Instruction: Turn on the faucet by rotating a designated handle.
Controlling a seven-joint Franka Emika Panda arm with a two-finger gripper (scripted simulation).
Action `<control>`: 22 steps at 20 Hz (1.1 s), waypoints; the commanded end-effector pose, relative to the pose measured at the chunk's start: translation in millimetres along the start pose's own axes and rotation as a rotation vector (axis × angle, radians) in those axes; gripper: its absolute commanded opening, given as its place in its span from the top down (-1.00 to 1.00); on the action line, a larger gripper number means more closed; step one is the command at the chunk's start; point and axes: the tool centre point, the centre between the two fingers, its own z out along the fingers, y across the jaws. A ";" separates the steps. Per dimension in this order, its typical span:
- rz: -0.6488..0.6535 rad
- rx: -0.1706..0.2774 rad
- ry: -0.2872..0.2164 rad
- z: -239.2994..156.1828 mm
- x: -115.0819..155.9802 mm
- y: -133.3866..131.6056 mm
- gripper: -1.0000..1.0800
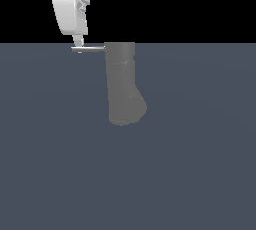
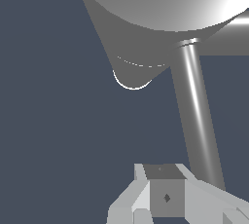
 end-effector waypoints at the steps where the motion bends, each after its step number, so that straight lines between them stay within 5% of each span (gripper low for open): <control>1: 0.002 -0.009 0.003 0.2 2.2 10.9 1.00; 22: -0.005 -0.004 0.000 -0.2 9.4 58.1 1.00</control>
